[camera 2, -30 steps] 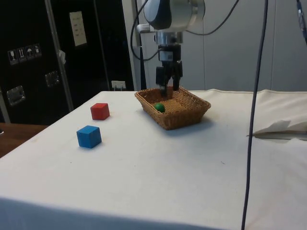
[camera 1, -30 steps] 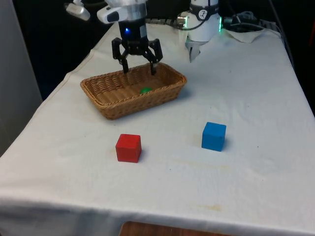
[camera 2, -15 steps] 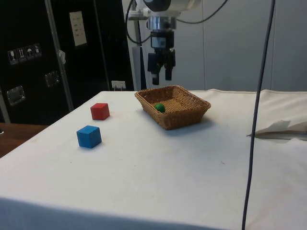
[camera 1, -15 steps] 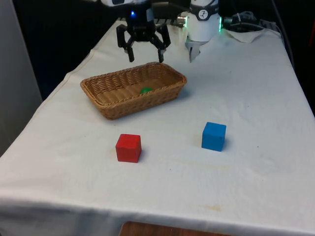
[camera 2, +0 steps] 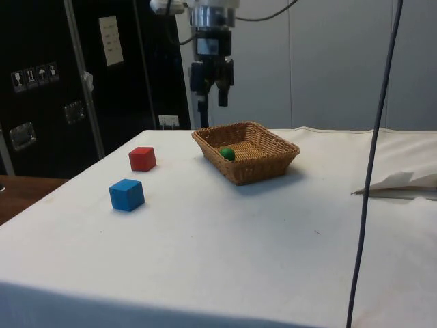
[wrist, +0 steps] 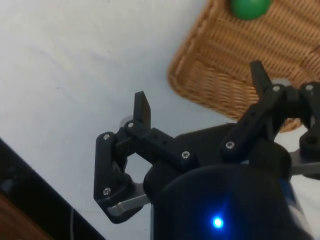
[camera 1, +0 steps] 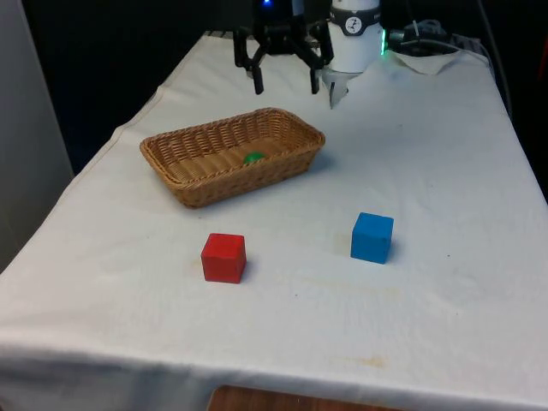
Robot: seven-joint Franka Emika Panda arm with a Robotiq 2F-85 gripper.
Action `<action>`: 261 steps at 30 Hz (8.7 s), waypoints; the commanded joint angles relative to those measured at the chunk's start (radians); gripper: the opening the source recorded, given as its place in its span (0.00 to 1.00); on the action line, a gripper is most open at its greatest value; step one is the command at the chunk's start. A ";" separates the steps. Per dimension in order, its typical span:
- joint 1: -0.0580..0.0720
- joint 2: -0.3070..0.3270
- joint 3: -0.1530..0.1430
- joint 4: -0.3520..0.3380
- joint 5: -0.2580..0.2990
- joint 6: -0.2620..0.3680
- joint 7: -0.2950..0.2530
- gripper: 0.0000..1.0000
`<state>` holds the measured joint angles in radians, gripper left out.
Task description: Place all non-red objects into the basket.
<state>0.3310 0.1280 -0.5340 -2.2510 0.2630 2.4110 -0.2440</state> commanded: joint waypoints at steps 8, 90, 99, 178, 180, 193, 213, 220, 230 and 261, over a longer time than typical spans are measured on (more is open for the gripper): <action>0.009 0.002 0.045 0.032 -0.014 -0.017 0.052 1.00; -0.015 0.516 0.237 0.494 0.079 0.043 0.053 1.00; -0.011 0.599 0.245 0.614 0.088 0.002 0.077 1.00; -0.004 0.654 0.232 0.662 0.091 -0.019 0.078 0.03; -0.003 0.624 0.228 0.635 0.087 -0.021 0.073 0.03; -0.009 0.527 0.219 0.536 0.056 -0.022 0.063 0.03; -0.006 0.361 0.155 0.364 -0.026 -0.020 0.041 0.03; -0.009 0.331 0.132 0.334 -0.031 -0.022 0.019 0.03; -0.010 0.289 0.084 0.289 -0.042 -0.021 -0.024 0.03; -0.024 0.250 -0.074 0.209 -0.029 -0.018 -0.196 0.03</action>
<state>0.3130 0.3880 -0.6070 -2.0320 0.2320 2.3890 -0.4280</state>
